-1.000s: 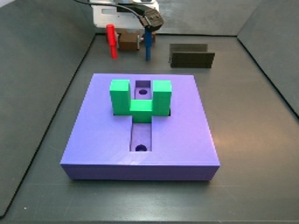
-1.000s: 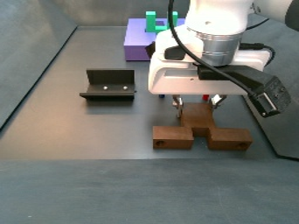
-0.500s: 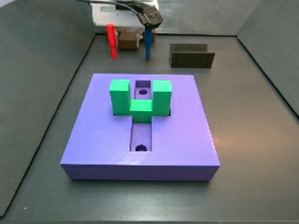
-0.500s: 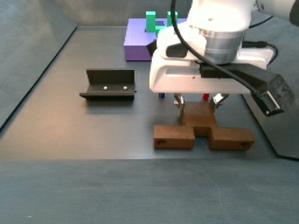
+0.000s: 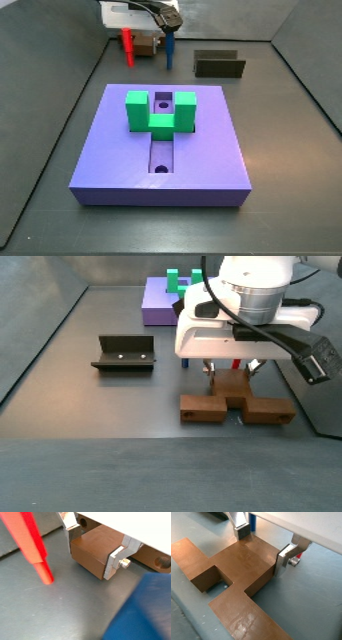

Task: Pick up the brown object. Move up. Place the brown object on the fixture. Regrasp the brown object. Move to above the board. Insert the brown object.
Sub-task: Pick up the brown object, then move up, then place the brown object on the fixture.

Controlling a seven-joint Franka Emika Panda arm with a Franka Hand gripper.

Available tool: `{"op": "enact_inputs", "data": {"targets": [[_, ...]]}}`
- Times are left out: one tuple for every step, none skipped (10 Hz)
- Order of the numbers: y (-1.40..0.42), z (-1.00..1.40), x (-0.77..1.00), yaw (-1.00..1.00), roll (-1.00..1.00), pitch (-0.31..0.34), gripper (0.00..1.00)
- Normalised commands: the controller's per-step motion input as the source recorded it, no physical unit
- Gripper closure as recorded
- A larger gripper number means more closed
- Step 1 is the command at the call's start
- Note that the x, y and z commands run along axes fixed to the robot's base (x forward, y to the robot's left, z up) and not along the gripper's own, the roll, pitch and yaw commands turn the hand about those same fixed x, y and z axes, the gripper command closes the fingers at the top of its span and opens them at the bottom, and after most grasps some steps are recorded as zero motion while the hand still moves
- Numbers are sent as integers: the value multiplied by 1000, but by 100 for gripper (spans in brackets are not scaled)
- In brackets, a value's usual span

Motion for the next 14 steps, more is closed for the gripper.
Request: {"op": "enact_inputs", "data": {"targets": [[0,0,0,0,0,0,100],[0,0,0,0,0,0,100],[0,0,0,0,0,0,100],[0,0,0,0,0,0,100],[0,0,0,0,0,0,100],[0,833,0,0,0,0,100],[-50,815,11,-50,-8,5,100],[-44,623,-30,-51,21,32,100],[-11,340,-19,-19,68,32,100],[0,0,0,0,-11,0,100],[97,409,94,-183,-560,-31,100],[0,380,460,-240,-563,0,100],[0,326,691,-251,-623,86,100],[46,351,726,-200,-789,103,100]]}}
